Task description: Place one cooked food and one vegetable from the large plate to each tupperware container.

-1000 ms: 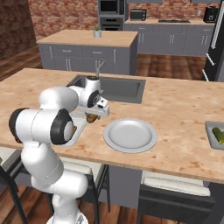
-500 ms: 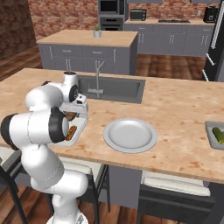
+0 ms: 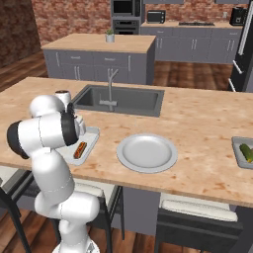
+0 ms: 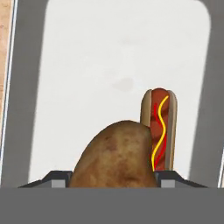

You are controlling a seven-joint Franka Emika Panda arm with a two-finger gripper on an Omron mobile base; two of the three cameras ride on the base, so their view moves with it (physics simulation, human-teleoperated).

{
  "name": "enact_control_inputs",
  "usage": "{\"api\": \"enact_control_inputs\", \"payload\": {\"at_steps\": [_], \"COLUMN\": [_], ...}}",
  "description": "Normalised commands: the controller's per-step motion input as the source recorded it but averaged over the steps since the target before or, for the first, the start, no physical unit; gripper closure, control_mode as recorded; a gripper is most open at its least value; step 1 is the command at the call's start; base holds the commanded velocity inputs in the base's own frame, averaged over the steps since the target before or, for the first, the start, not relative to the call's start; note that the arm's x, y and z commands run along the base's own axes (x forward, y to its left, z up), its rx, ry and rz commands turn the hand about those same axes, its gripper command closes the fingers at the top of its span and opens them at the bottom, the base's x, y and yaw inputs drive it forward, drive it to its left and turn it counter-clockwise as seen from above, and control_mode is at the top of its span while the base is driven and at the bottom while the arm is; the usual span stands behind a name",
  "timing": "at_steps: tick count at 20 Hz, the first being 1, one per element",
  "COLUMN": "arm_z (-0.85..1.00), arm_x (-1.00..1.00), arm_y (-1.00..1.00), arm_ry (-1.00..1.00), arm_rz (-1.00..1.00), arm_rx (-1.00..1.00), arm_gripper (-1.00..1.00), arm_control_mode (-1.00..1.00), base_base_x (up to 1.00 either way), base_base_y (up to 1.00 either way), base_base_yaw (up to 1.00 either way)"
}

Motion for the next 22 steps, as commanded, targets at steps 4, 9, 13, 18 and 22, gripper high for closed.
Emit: {"api": "enact_control_inputs", "payload": {"at_steps": [4,9,13,18,22], "arm_z": [-0.45,-0.08,0.0,0.0,0.0], "arm_x": [0.0,0.0,0.0,0.0,0.0], "arm_y": [0.35,0.03,-0.01,-0.02,-0.01], "arm_ry": [0.0,-0.02,0.0,0.0,0.0], "arm_rz": [0.0,0.0,0.0,0.0,0.0], "arm_rx": [-0.09,-0.01,0.0,0.0,0.0], "arm_gripper": [1.0,1.0,-1.0,-1.0,-1.0], "arm_control_mode": [-1.0,-1.0,-1.0,-1.0,-1.0], "base_base_x": [0.0,0.0,0.0,0.0,0.0], "base_base_y": [0.0,0.0,0.0,0.0,0.0], "base_base_yaw": [0.0,0.0,0.0,0.0,0.0]}}
